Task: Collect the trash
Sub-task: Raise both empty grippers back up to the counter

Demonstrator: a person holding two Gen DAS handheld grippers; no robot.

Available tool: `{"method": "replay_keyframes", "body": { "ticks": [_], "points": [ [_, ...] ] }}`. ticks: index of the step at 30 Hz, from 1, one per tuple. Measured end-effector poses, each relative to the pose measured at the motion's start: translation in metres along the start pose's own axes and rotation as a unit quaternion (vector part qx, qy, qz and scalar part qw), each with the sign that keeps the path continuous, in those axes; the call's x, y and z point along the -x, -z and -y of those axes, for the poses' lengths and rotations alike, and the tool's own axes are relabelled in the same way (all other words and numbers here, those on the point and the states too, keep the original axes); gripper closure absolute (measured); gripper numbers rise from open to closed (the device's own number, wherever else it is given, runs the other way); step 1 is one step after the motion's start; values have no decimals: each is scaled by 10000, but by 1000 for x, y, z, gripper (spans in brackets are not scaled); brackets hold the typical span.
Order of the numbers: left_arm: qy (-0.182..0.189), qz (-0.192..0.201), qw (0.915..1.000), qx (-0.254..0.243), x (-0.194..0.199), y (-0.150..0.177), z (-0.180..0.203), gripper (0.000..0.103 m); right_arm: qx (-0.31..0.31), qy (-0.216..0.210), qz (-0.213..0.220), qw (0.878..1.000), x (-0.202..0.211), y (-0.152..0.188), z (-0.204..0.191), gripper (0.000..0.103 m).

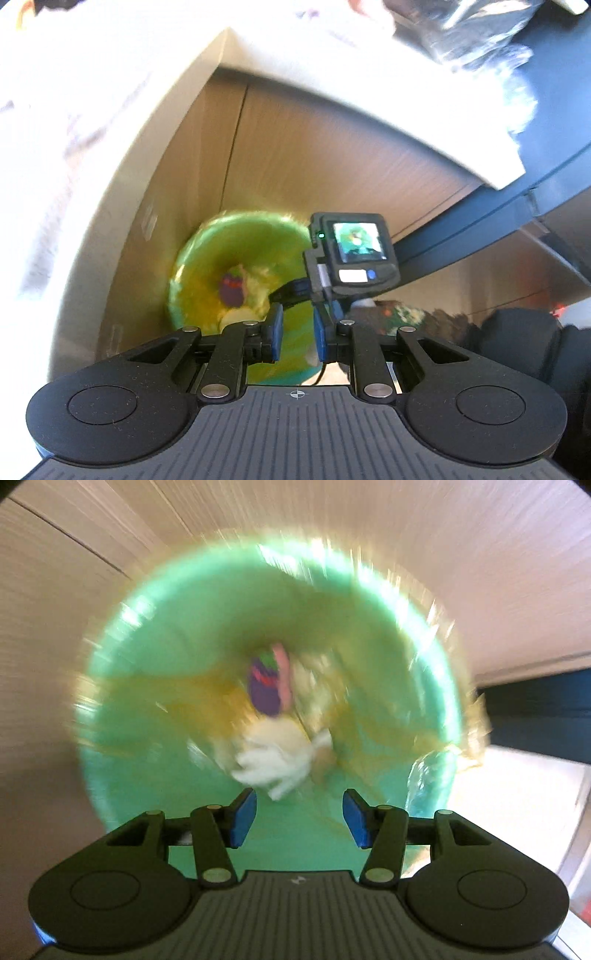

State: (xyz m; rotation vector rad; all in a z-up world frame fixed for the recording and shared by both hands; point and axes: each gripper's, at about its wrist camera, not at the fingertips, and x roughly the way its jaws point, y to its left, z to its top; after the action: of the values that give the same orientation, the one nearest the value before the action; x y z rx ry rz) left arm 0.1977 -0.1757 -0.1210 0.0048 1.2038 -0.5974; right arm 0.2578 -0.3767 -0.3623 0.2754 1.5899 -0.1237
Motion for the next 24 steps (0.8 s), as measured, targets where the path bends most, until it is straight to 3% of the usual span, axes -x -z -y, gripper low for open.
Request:
{"method": "replay_keyframes", "body": {
  "ticks": [6, 10, 12, 15, 17, 19, 21, 24],
  "points": [
    [226, 658, 9975, -77, 45, 2, -4, 82, 66, -384, 1359, 9900, 123, 16, -16, 51],
    [260, 1519, 9879, 150, 99, 1, -29, 82, 342, -557, 2281, 9714, 200, 26, -39, 50],
    [-17, 1968, 9801, 258, 127, 2, -49, 82, 476, -601, 2713, 9594, 234, 32, -52, 47],
    [-814, 2411, 9661, 436, 156, 5, -83, 82, 662, -741, 3223, 9414, 275, 43, -72, 45],
    [-1240, 2715, 9519, 697, 172, 11, -110, 82, 842, -873, 3427, 9316, 294, 51, -83, 43],
    [-1442, 3072, 9344, 1083, 184, 18, -139, 82, 1066, -932, 3568, 9234, 308, 58, -93, 41],
    [-1668, 3171, 9205, 1557, 191, 20, -167, 82, 1266, -872, 3673, 9173, 314, 65, -104, 39],
    [-1889, 2938, 9183, 1864, 191, 21, -197, 83, 1511, -828, 3745, 9111, 324, 76, -120, 39]
  ]
}}
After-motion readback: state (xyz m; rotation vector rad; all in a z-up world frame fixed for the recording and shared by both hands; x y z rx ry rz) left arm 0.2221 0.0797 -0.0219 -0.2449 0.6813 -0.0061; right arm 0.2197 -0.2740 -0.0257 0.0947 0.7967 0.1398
